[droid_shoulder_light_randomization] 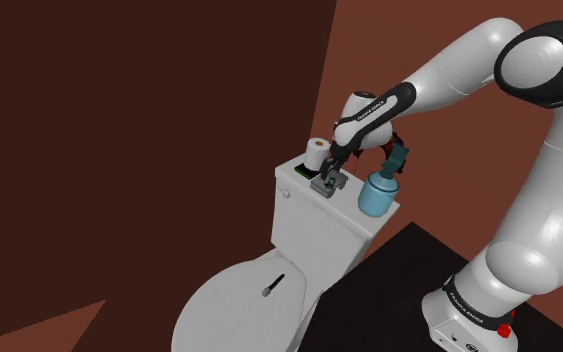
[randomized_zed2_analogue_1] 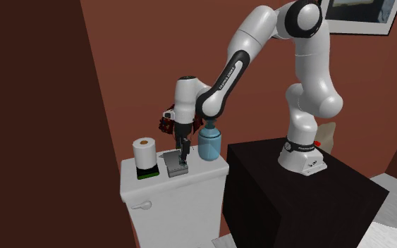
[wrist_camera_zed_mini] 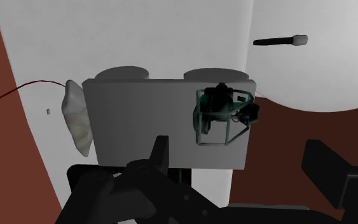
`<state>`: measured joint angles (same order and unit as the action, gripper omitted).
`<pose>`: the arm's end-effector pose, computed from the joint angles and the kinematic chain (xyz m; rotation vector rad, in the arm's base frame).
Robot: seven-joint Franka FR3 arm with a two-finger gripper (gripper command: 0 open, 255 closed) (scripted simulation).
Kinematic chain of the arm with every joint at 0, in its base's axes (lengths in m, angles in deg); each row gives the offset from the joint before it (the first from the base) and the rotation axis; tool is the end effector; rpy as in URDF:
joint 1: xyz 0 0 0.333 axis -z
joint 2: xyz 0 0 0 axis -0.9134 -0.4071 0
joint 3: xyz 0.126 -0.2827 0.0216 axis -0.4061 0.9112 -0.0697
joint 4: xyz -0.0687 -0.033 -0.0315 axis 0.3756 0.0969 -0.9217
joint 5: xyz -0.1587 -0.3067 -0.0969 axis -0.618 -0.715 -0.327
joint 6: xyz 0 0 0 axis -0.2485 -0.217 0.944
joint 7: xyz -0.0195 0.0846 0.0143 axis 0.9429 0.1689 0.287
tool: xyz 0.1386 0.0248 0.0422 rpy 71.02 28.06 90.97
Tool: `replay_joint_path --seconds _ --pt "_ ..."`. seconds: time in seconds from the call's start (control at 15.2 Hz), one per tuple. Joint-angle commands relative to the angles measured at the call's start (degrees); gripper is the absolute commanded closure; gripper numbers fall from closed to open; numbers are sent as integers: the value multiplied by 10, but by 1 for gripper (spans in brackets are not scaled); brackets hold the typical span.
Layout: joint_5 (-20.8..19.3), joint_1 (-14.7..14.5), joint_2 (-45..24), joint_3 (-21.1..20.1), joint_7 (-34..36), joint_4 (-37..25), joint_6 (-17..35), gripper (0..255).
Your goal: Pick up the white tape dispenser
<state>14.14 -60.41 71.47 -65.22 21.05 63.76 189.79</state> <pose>0.5200 -0.0728 0.2330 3.1298 0.1890 0.1851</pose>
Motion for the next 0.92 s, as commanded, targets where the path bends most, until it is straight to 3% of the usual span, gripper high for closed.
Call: replay_joint_path --seconds 0.0,0.4,0.46,0.86 --pt "3 2 -14 -1 -3 -1 14 0" --pt "7 3 -39 -3 -7 -1 39 0" --pt "7 3 -40 -3 -7 -1 39 255" --pt "7 3 -40 -3 -6 -1 39 255"
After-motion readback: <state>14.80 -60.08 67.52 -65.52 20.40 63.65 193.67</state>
